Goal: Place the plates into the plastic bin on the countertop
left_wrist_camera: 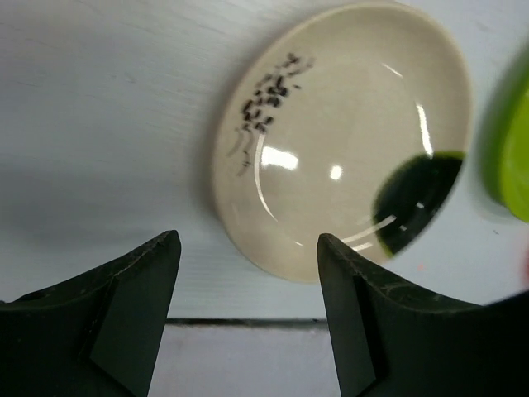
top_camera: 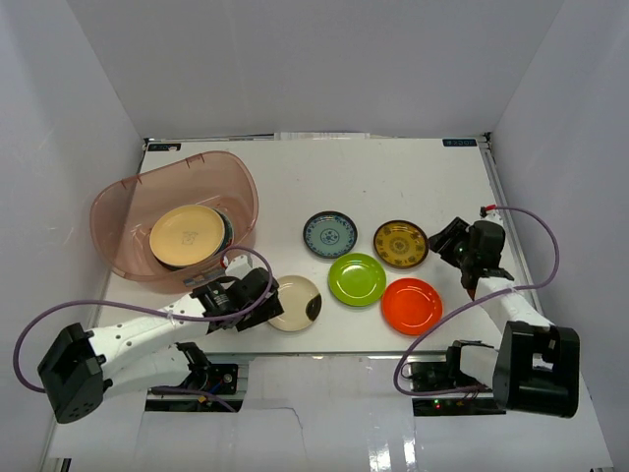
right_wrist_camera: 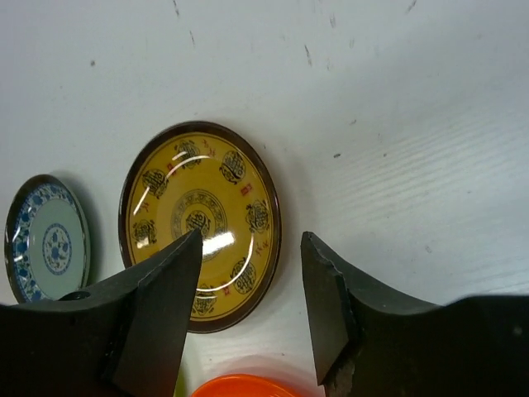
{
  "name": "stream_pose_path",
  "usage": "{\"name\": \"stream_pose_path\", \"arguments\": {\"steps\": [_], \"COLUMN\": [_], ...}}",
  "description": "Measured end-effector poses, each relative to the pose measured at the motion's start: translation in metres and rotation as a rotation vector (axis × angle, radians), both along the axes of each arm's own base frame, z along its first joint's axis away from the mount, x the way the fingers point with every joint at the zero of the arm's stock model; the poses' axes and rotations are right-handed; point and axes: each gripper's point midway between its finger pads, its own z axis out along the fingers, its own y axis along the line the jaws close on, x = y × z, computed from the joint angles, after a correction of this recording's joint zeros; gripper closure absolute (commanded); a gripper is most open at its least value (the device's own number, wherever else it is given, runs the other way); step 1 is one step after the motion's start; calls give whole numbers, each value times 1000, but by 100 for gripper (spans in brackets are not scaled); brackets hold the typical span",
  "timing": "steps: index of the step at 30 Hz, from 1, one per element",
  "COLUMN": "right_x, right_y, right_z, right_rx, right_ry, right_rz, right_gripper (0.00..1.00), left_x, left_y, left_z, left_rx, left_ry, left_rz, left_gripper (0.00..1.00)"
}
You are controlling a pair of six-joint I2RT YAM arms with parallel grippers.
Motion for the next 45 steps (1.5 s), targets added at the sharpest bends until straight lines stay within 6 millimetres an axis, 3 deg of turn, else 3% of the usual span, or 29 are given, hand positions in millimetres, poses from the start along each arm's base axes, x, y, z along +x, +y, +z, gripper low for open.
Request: {"name": "stream_pose_path", "arguments": {"steps": [3,6,9,12,17,19,23,27,31,40,42,45], "right_x": [-4,-7,-5,3,12,13,14,11,16,28,26,22], "right_y": [2,4,10,17,25,26,28,22,18,34,39,47], "right_z": [-23,-46,-58,-60,-65,-67,-60,-35,13,132,153,173], "right_rx": [48,94,136,184,251,271,296,281,258,272,277,284], "right_ry": [56,120,147,131,115,120,100,25,-113,-362,-403,-437], "right_rz": [4,8,20,34,45,42,34,6,5,155,196,245], "right_gripper": [42,42,50,56,79,91,92,92,92,92,92,92], "left_x": [2,7,14,18,29,34,38,39,44,44,47,59], "left_y": [14,22,26,28,22,20,20,18,6,-5,-10,-23], "left_z": [-21,-29,-32,-37,-40,-41,-42,-42,-31,10,33,90], "left_rx": [93,149,172,176,168,168,174,163,91,-17,-52,-141], "left_ry": [7,-9,-36,-59,-106,-124,-141,-151,-177,-241,-279,-385], "left_rz": [67,110,139,153,163,168,172,168,172,102,79,60], "left_gripper": [25,26,26,27,33,38,59,80,100,100,100,100]}}
